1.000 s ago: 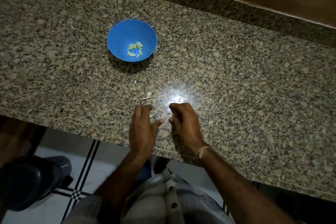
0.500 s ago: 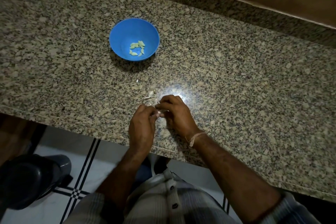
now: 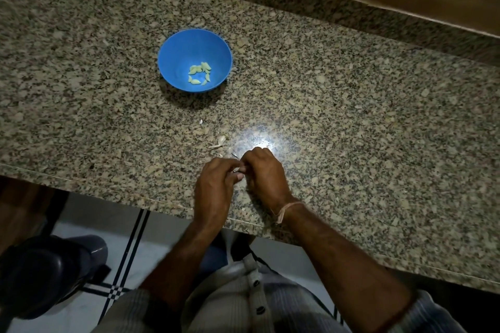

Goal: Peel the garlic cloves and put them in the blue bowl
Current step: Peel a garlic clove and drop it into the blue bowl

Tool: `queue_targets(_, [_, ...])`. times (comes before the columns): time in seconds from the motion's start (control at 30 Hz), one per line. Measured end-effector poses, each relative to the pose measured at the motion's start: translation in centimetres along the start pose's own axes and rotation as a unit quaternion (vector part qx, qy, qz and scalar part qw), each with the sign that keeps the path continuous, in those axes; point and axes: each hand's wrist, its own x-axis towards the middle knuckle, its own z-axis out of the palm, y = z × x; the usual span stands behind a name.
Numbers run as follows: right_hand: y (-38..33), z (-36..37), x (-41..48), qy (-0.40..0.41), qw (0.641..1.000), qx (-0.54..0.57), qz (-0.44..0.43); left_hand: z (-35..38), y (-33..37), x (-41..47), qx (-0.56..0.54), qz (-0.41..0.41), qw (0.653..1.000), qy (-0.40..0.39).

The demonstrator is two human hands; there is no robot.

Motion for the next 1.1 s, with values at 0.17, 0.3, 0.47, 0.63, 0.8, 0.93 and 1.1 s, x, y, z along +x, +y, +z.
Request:
queue_targets(0.17, [0.6,-0.2,-0.6,-0.009,0.999,0.031,0.011,0.2,-0.6,0.5,-0.009,0.005,1.000,0.000])
queue_targets(0.3, [1.0,-0.5,-1.3,0.040,0.988,0.126,0.086,-0.5,0.0,1.2,-0.009,0.011,0.999,0.031])
queue_targets(0.47, [1.8,-1.3,-2.7,0.064,0.976,0.174,0.116,-0.6,0.0,3.9,0.096,0.056,0.994,0.001])
queue_targets(0.63, [1.7,-1.7,-2.7,0.057,0.965,0.214,0.144,-1.6,0.8,5.3,0.120,0.084,0.986,-0.074])
queue_targets(0.8, [2.2,-1.9,-2.5,0.065,0.952,0.253,0.157,-1.5,1.5,6.1,0.107,0.053,0.987,-0.108])
queue_targets(0.93, [2.4,-1.9,-2.5,0.066,0.948,0.268,0.161,-0.3,2.1,5.8,0.114,0.036,0.988,-0.100])
queue_targets(1.1, [2.4,-2.0,-2.6,0.069,0.940,0.290,0.168,1.2,2.5,5.5,0.143,0.036,0.988,-0.053])
